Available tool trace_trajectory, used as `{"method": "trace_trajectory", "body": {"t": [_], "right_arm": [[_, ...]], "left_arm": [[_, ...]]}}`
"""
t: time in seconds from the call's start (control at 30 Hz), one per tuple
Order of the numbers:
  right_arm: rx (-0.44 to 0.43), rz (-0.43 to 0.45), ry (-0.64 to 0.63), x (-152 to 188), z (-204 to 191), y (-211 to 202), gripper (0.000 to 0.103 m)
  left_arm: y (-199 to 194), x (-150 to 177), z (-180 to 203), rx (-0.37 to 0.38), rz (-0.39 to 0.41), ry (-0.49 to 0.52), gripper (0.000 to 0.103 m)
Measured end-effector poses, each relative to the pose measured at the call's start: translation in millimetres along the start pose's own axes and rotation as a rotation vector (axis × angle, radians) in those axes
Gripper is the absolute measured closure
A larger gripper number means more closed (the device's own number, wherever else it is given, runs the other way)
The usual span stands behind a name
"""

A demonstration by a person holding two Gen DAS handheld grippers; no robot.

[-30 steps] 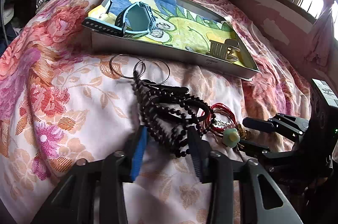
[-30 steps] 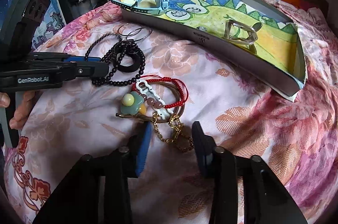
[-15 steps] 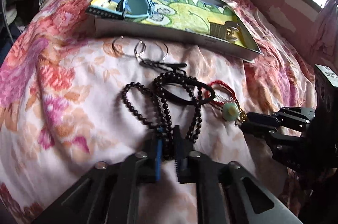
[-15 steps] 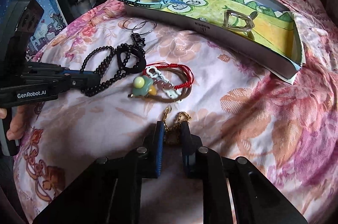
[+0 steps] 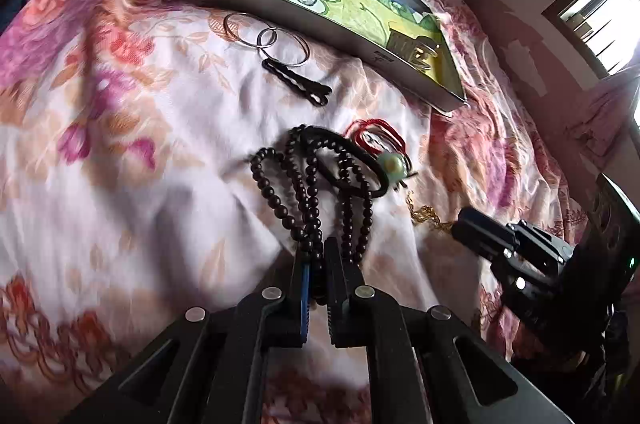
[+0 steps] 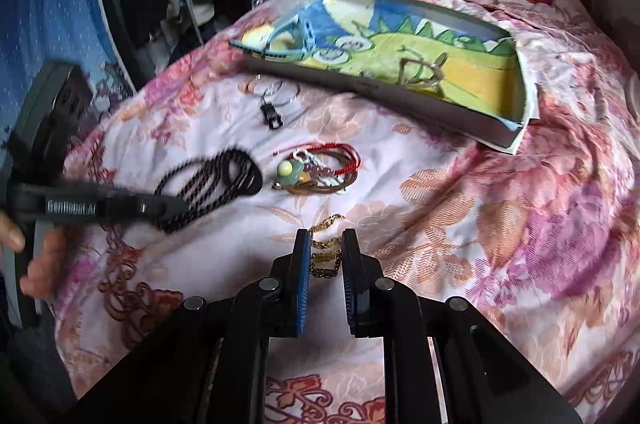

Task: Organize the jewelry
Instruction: 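Lift the necklace and gold chain over the tray and open both grippers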

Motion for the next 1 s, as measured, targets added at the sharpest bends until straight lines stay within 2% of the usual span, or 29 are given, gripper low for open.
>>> {"method": "trace_trajectory", "body": {"t": [0.3, 0.4, 0.53, 0.73, 1.0], "right_arm": [[-0.014, 0.074, 0.008, -11, -3, -19, 0.089], [-0.036, 0.051, 0.013, -8, -2, -13, 0.089], [-0.009, 0.029, 0.006, -1, 1, -7, 0.089], [-0.013, 0.135, 0.010, -20, 1, -28, 0.089], [-0.031, 0.265, 0.042, -43, 12, -59, 0.089]], "left_arm": [[-25, 24, 3, 0.045, 0.018, -0.065, 0.097], [-34, 27, -1, 0.058, 0.027, -0.095, 0.097], [-35, 28, -5, 0.044, 0.038, -0.101, 0.097], [-45, 25, -7, 0.025, 0.056, -0.093, 0.097], [-83, -16, 8, -0.031, 0.103, 0.005, 0.097]]}}
Point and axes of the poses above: each gripper's, at about its wrist camera, not at the fingertips, and y roughly the way its jaws point, z to its right, x to its underside, the point moved 10 cm from there along y, roughly the way its jaws point, and after that the axes turned 12 degrees about -x, right-handed, at the moved point
